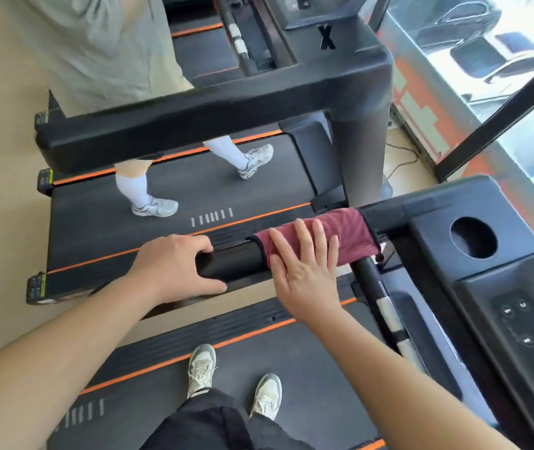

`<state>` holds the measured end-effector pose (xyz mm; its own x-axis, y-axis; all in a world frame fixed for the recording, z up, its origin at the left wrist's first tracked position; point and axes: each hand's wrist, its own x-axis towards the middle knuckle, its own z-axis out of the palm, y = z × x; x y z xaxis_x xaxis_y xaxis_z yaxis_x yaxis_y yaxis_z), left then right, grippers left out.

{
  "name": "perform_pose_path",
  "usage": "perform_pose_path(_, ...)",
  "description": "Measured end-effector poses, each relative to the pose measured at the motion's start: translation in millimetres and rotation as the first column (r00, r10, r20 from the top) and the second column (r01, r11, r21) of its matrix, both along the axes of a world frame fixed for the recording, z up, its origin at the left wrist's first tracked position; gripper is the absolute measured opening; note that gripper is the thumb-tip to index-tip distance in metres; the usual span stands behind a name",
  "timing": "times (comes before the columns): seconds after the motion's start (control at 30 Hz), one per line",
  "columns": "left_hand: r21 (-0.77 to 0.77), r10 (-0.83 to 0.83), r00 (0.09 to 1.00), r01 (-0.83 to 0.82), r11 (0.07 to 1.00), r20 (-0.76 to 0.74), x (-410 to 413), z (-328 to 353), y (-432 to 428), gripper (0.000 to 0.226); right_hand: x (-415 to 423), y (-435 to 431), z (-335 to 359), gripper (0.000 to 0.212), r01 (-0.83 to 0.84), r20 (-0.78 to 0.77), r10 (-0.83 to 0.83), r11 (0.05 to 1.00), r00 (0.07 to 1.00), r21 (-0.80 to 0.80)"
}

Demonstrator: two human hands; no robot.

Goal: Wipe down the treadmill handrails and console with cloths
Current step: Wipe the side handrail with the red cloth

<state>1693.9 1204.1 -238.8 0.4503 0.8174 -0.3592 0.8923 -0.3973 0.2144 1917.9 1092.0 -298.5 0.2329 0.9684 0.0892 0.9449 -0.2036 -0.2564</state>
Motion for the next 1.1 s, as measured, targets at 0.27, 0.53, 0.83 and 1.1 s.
perform_pose_path(0.27,-0.031,0.086,0.996,-0.086,0.996,-0.005,3,8,-10,0.077,124,22,28,0.045,0.300,-0.020,-0.305,0.945,0.952,-0.133)
perform_pose_path(0.53,-0.032,0.120,0.993,-0.119,0.992,0.015,0,3,-12,0.078,-13,0,-1,0.047,-0.008,-0.002,0.008,1.000,1.000,-0.007)
perform_pose_path(0.83,-0.024,0.131,0.991,-0.130,0.991,0.035,-1,-1,-14,0.076,85,29,22,0.036,0.194,-0.008,-0.196,0.974,0.980,-0.116)
perform_pose_path(1.1,-0.044,0.027,0.999,-0.026,0.999,0.035,-4,-1,-16,0.080,-44,12,3,0.044,-0.040,-0.012,0.039,0.999,0.999,-0.029)
